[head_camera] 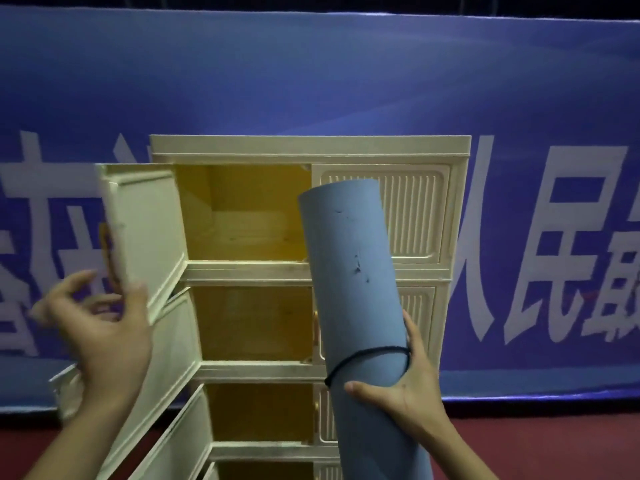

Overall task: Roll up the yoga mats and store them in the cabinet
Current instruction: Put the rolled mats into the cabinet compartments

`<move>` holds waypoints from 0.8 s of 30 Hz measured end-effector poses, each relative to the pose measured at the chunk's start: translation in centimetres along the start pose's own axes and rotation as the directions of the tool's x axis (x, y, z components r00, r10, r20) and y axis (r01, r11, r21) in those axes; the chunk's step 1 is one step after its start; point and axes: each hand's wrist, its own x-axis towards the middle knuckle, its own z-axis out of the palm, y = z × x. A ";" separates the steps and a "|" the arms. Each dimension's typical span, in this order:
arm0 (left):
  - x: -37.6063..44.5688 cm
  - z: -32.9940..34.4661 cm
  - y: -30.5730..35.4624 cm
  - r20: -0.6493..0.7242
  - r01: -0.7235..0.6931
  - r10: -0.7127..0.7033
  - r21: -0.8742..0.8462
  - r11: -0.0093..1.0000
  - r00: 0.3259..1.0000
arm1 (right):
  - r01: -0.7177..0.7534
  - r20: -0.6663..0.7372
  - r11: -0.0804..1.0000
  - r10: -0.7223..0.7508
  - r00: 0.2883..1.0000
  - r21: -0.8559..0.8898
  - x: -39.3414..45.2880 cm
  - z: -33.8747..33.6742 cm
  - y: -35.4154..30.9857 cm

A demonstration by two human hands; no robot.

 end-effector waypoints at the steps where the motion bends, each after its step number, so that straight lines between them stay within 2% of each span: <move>1: -1.0 -1.2 -0.9 -0.067 -0.081 0.088 0.090 0.993 0.994 | 0.010 0.039 1.000 -0.010 0.999 -0.011 0.4 0.4 -0.3; 2: -2.5 -1.7 -1.2 -0.071 -0.153 0.165 0.150 0.977 0.984 | 0.019 0.081 1.000 -0.017 0.997 -0.024 0.9 0.7 -0.8; 3: -4.4 -1.4 -1.3 0.008 -0.185 0.186 0.150 0.971 0.983 | 0.030 0.119 0.999 -0.025 0.993 -0.039 1.5 1.2 -1.3; 4: -6.6 -0.6 -0.9 0.163 -0.116 0.096 0.120 0.986 0.982 | 0.043 0.152 0.997 -0.034 0.988 -0.058 2.1 1.7 -1.6; 5: -8.4 0.8 -0.3 0.368 0.016 -0.055 0.109 0.994 0.928 | 0.054 0.181 0.995 -0.038 0.983 -0.082 2.8 2.4 -1.9; 6: -10.2 2.7 0.8 0.560 0.216 -0.244 0.117 0.969 0.791 | 0.065 0.205 0.992 -0.041 0.978 -0.110 3.5 3.1 -2.3; 7: -11.5 4.4 1.0 0.686 0.450 -0.403 0.122 0.885 0.606 | 0.078 0.226 0.988 -0.046 0.973 -0.137 4.1 4.1 -2.6; 8: -12.3 5.9 0.6 0.735 0.635 -0.501 0.125 0.762 0.457 | 0.102 0.246 0.980 -0.057 0.968 -0.172 4.6 5.1 -2.9; 9: -12.4 7.2 0.4 0.746 0.757 -0.548 0.092 0.647 0.378 | 0.138 0.270 0.967 -0.076 0.960 -0.216 5.1 6.0 -3.5; 10: -12.1 8.2 -0.1 0.719 0.819 -0.592 0.057 0.570 0.363 | 0.173 0.304 0.946 -0.085 0.949 -0.275 5.9 6.7 -4.0; 11: -11.6 9.1 -0.3 0.678 0.846 -0.630 0.024 0.533 0.378 | 0.198 0.344 0.926 -0.082 0.936 -0.320 6.8 7.0 -4.4; 13: -10.0 10.2 -0.6 0.612 0.838 -0.657 -0.016 0.545 0.439 | 0.145 0.413 0.943 -0.010 0.911 -0.299 9.8 6.7 -5.2; 14: -9.1 10.4 -0.8 0.591 0.835 -0.663 -0.034 0.550 0.461 | 0.071 0.389 0.966 0.032 0.921 -0.248 11.5 6.3 -5.4; 16: -7.2 11.0 -1.1 0.572 0.841 -0.678 -0.040 0.540 0.462 | -0.051 0.191 0.975 0.093 0.977 -0.218 15.1 6.0 -5.8; 18: -5.7 11.6 -0.6 0.587 0.850 -0.693 0.015 0.526 0.419 | -0.060 -0.015 0.924 0.059 0.998 -0.378 18.2 6.7 -6.2; 20: -4.1 12.5 -0.1 0.615 0.846 -0.680 0.039 0.531 0.399 | -0.039 -0.061 0.856 0.008 0.998 -0.515 20.9 8.1 -7.1; 24: -1.0 13.7 1.3 0.634 0.829 -0.655 0.038 0.557 0.411 | 0.016 -0.033 0.804 -0.045 0.998 -0.594 25.6 9.9 -8.4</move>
